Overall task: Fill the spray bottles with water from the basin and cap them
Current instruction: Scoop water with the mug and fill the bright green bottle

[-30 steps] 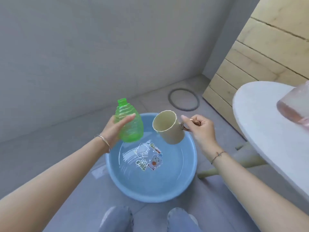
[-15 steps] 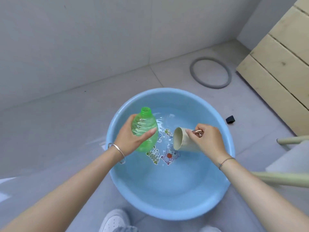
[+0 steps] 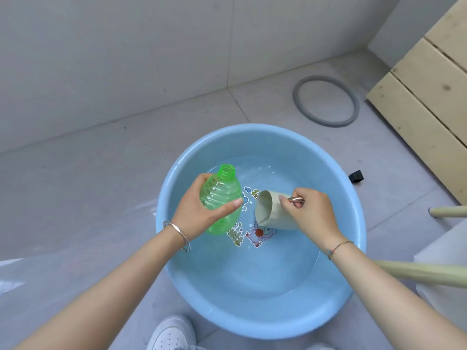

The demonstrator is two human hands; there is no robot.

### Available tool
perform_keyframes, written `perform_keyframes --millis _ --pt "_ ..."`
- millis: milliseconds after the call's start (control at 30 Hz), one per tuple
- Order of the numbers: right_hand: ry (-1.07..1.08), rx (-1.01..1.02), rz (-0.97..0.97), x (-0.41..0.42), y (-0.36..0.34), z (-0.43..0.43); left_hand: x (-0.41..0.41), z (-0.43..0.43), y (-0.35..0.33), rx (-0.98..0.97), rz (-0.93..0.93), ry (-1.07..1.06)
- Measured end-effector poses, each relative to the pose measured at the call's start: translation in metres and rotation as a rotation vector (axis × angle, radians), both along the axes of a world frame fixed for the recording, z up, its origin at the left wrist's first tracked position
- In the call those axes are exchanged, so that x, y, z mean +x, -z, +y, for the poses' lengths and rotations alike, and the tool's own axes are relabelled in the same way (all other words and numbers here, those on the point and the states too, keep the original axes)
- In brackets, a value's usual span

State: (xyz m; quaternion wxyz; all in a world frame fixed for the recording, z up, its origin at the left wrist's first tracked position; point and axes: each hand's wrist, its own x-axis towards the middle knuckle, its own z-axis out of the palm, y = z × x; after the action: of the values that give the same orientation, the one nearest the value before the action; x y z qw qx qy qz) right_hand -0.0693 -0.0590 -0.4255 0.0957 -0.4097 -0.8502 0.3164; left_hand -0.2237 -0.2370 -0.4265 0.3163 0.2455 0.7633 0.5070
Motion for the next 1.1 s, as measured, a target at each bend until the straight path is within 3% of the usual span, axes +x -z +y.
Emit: perform_keyframes --millis 267,500,1100 --pt "0.297 -0.37 0.31 0.019 -0.027 0.012 -0.003 -0.006 0.003 -0.029 0.025 0.02" --pt "0.275 -0.433 0.547 0.032 -0.079 0.008 0.007 -0.003 0.002 -0.089 0.149 0.169" --pt "0.02 0.144 0.405 0.034 -0.116 -0.014 0.026 0.01 0.0 -0.1 0.188 0.278"
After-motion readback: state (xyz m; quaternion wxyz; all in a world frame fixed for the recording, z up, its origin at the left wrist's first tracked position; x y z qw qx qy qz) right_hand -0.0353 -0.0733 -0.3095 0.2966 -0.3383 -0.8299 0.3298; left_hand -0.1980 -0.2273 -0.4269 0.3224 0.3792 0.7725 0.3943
